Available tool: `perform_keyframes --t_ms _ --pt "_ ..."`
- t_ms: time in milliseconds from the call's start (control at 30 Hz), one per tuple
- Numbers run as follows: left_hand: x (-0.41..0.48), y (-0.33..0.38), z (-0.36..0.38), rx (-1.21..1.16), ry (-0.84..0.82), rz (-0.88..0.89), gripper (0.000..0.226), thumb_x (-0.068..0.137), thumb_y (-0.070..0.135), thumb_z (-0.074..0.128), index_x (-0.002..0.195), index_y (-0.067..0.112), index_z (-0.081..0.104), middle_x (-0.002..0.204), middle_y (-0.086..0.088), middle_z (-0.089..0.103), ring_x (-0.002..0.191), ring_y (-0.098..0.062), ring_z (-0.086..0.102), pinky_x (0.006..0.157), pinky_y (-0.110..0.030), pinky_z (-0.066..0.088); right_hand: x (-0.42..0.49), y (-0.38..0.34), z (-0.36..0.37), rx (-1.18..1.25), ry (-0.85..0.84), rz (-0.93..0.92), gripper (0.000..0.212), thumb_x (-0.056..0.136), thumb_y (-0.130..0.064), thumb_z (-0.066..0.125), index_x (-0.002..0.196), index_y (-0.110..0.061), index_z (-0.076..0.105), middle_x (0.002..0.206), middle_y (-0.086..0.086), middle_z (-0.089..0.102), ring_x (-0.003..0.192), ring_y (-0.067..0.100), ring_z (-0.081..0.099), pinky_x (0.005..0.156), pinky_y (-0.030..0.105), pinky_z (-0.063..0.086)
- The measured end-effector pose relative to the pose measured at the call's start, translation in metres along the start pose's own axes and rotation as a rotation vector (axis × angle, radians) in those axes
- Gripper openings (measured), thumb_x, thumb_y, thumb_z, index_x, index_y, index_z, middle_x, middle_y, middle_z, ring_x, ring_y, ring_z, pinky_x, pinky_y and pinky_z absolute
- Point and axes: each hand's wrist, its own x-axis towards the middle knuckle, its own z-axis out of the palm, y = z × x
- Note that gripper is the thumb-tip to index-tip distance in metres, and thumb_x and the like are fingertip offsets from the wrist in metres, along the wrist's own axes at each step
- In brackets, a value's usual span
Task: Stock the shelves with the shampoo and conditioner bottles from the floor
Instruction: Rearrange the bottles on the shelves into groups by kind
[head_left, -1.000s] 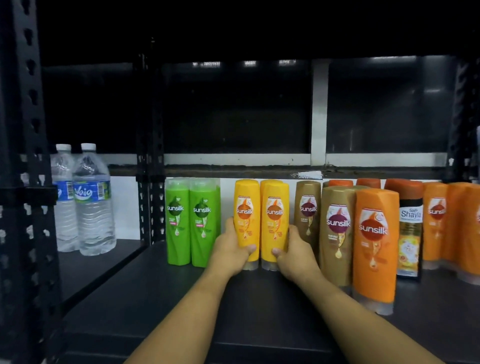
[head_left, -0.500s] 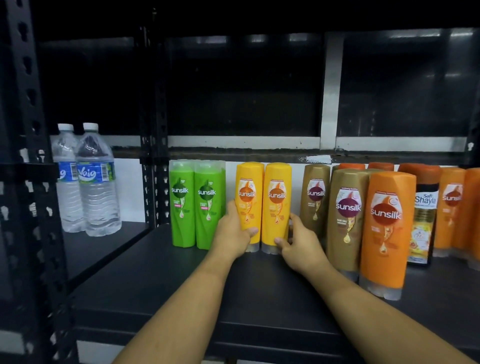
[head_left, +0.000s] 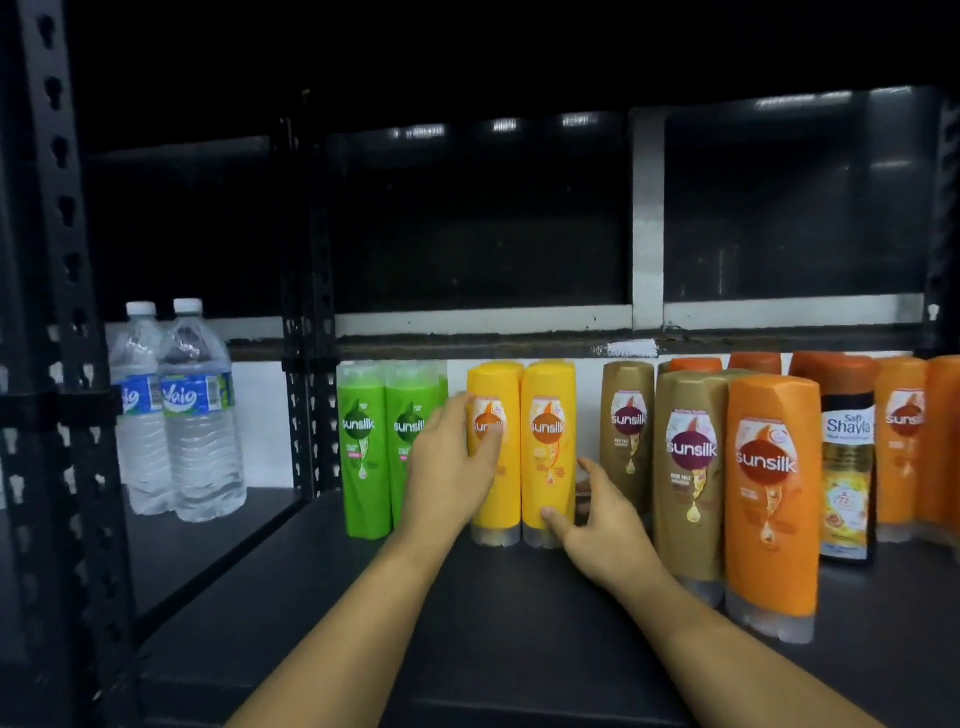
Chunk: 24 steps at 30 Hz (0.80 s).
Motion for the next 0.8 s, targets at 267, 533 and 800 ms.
perform_keyframes --t_ms 267,533,800 --pt "0.130 0.066 -0.023 0.242 -0.277 -0.029 0.037 0.093 0.044 0.066 0.126 0.027 0.064 0.117 0.001 0.066 0.104 -0.018 0.063 0.077 -0.032 0.052 0.007 0.007 0.000 0.047 -0.057 -0.034 0.072 0.089 -0.034 0.075 0.147 -0.032 0.032 0.124 -0.008 0.057 0.111 0.009 0.058 0.097 0.033 0.051" --pt "0.173 0.081 -0.004 0.462 -0.872 -0.227 0.037 0.087 0.034 0.077 0.121 0.020 0.070 0.117 -0.006 0.069 0.099 -0.030 0.071 0.086 -0.046 0.062 0.009 0.012 -0.002 0.093 -0.117 -0.043 0.070 0.092 -0.034 0.072 0.146 -0.038 0.027 0.126 -0.014 0.056 0.115 0.009 0.058 0.102 0.037 0.051" --pt "0.181 0.073 -0.004 0.448 -0.812 -0.249 0.030 0.086 0.022 0.080 0.113 0.011 0.076 0.112 -0.012 0.072 0.091 -0.033 0.074 0.076 -0.046 0.065 0.010 0.013 -0.002 0.097 -0.124 -0.073 0.068 0.093 -0.031 0.071 0.144 -0.037 0.028 0.115 -0.026 0.053 0.105 -0.001 0.057 0.098 0.028 0.050"
